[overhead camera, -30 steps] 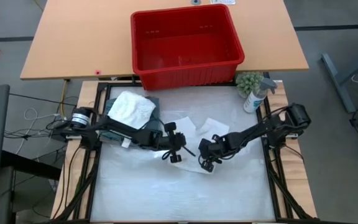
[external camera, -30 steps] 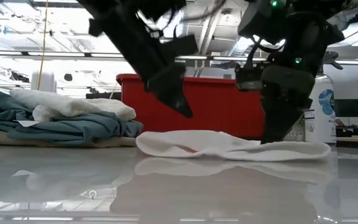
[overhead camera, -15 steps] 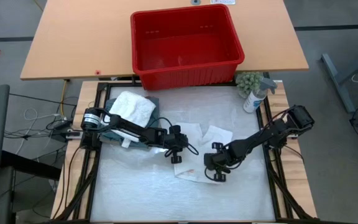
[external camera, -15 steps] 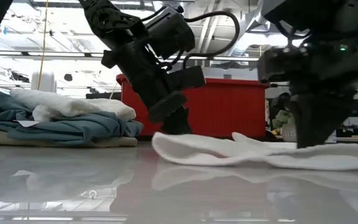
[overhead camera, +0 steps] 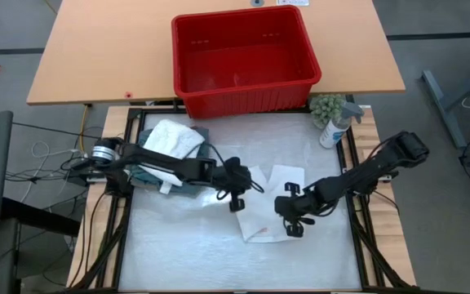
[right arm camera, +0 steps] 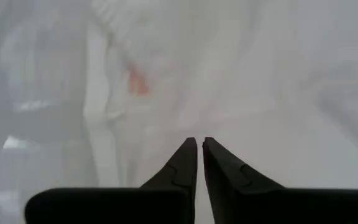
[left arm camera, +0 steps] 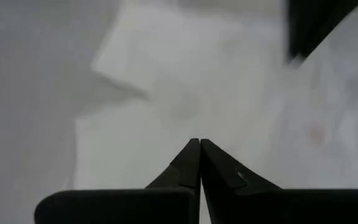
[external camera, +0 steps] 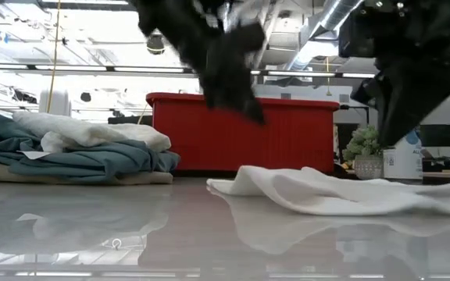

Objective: Fold Laundry from Bin
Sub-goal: Fold the white underwear in the red bin

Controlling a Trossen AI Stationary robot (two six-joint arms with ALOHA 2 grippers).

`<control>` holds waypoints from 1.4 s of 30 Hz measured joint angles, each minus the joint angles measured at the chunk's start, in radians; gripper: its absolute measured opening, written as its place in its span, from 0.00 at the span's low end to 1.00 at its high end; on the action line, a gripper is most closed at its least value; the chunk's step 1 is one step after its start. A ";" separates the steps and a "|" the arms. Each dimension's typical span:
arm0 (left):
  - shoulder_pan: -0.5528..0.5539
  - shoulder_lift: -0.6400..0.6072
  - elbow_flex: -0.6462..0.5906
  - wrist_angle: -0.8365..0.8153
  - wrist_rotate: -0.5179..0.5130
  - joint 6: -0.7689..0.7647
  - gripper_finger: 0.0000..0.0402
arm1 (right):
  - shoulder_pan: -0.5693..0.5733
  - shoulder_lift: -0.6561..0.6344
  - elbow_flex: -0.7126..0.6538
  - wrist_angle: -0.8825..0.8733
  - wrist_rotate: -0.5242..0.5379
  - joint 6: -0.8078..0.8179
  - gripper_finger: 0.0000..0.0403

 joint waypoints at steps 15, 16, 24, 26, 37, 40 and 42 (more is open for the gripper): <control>-0.041 0.011 -0.079 0.080 -0.169 0.153 0.00 | -0.004 0.149 0.000 0.375 0.094 0.057 0.06; -0.029 0.019 -0.088 0.086 -0.165 0.164 0.00 | -0.003 0.168 0.000 0.392 0.094 0.063 0.06; 0.044 0.038 -0.158 0.140 -0.037 0.195 0.00 | 0.030 0.296 0.042 0.462 0.090 0.086 0.03; 0.053 0.040 -0.180 0.160 -0.022 0.196 0.00 | 0.035 0.323 0.064 0.466 0.090 0.104 0.03; 0.066 0.039 -0.271 0.217 0.009 0.182 0.00 | 0.103 0.383 0.104 0.415 0.010 0.123 0.04; 0.066 0.039 -0.276 0.220 -0.006 0.159 0.00 | 0.116 0.377 0.105 0.399 -0.055 0.065 0.04; 0.067 0.039 -0.277 0.216 -0.019 0.145 0.00 | 0.121 0.362 0.104 0.377 -0.101 0.031 0.06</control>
